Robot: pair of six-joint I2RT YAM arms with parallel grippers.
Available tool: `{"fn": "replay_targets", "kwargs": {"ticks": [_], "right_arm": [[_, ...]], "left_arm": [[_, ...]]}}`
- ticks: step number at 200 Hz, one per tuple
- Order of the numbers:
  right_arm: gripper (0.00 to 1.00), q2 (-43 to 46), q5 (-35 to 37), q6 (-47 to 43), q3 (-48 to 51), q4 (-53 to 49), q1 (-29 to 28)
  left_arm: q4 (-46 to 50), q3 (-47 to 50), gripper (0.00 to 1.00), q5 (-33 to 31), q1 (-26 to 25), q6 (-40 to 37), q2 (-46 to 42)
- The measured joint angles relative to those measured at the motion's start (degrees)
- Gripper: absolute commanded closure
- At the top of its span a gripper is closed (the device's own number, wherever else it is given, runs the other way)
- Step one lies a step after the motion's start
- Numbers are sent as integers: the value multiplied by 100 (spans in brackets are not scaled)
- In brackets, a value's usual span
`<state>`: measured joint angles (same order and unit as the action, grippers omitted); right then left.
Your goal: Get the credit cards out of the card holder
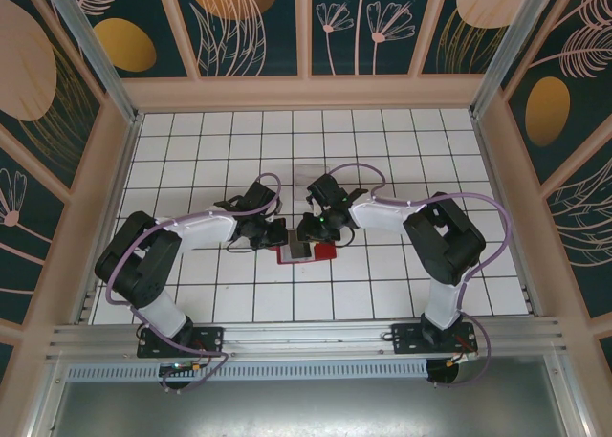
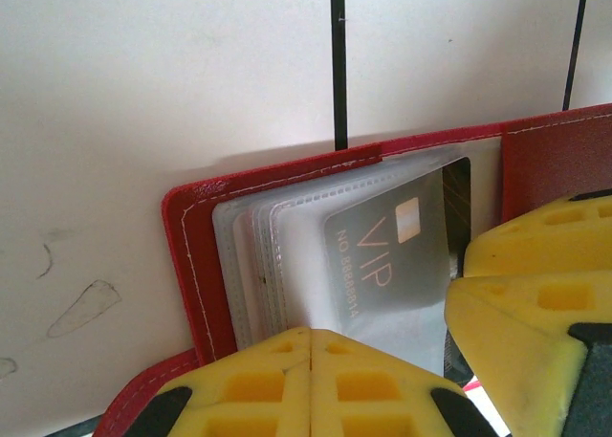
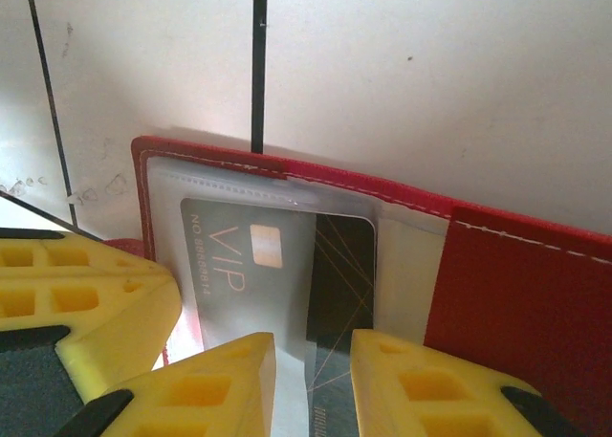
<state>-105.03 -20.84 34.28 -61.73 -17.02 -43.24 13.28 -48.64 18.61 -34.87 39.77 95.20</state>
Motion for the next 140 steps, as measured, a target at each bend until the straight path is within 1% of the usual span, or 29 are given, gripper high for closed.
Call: {"fn": "replay_targets", "kwargs": {"ticks": [67, 120, 140], "right_arm": [[71, 72, 24, -9, 0, -13, 2], [71, 103, 20, -7, 94, 35, 42], [69, 184, 17, -2, 177, 68, 63]], "left_arm": [[63, -87, 98, -131, -17, -164, 81], [94, -229, 99, -151, -17, -227, 216], [96, -275, 100, -151, -17, -229, 260]]}}
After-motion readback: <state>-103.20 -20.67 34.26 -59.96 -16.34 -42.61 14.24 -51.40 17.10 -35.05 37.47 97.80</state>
